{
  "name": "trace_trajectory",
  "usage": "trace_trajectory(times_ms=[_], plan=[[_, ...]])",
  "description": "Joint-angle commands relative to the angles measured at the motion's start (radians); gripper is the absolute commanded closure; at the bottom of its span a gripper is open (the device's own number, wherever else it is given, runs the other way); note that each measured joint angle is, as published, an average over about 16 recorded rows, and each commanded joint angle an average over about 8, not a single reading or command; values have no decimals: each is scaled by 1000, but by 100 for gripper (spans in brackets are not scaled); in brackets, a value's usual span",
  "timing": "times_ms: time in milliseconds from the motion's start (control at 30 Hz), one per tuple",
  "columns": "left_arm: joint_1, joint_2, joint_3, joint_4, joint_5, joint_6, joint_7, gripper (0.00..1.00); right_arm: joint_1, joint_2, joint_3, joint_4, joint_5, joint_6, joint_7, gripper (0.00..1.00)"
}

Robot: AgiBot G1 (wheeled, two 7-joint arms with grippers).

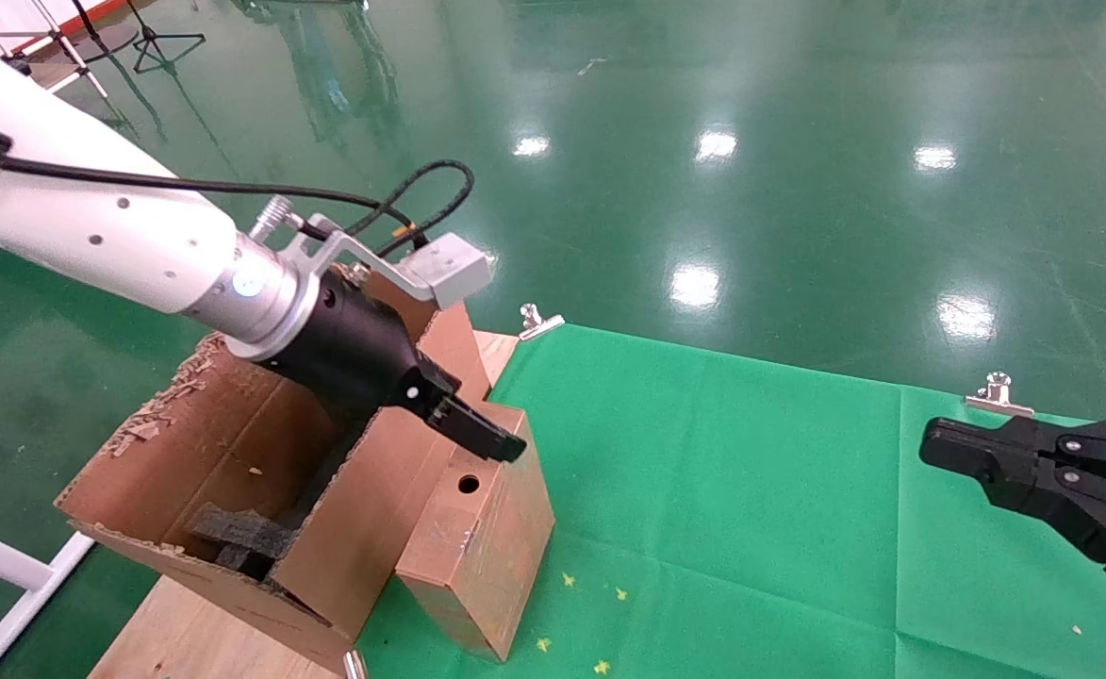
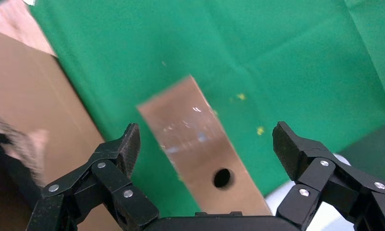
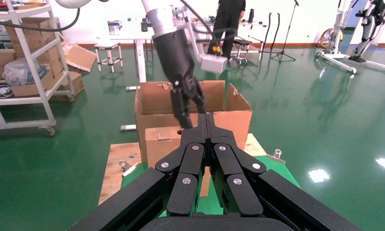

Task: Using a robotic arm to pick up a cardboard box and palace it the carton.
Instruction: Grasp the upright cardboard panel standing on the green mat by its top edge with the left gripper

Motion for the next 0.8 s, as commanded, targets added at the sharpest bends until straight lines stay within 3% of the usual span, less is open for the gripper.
trace_trajectory(times_ms=[33, 333, 733, 800], plan=[[-14, 2, 40, 0, -17, -3, -29, 0, 0, 0, 0, 0, 0, 0, 0, 100], [-34, 23, 161, -3, -34, -22, -70, 0, 0, 0, 0, 0, 0, 0, 0, 100], [-33, 30, 220, -3, -42, -49, -61, 0, 0, 0, 0, 0, 0, 0, 0, 100], [-33, 31, 224, -3, -47, -52, -56, 0, 0, 0, 0, 0, 0, 0, 0, 95]])
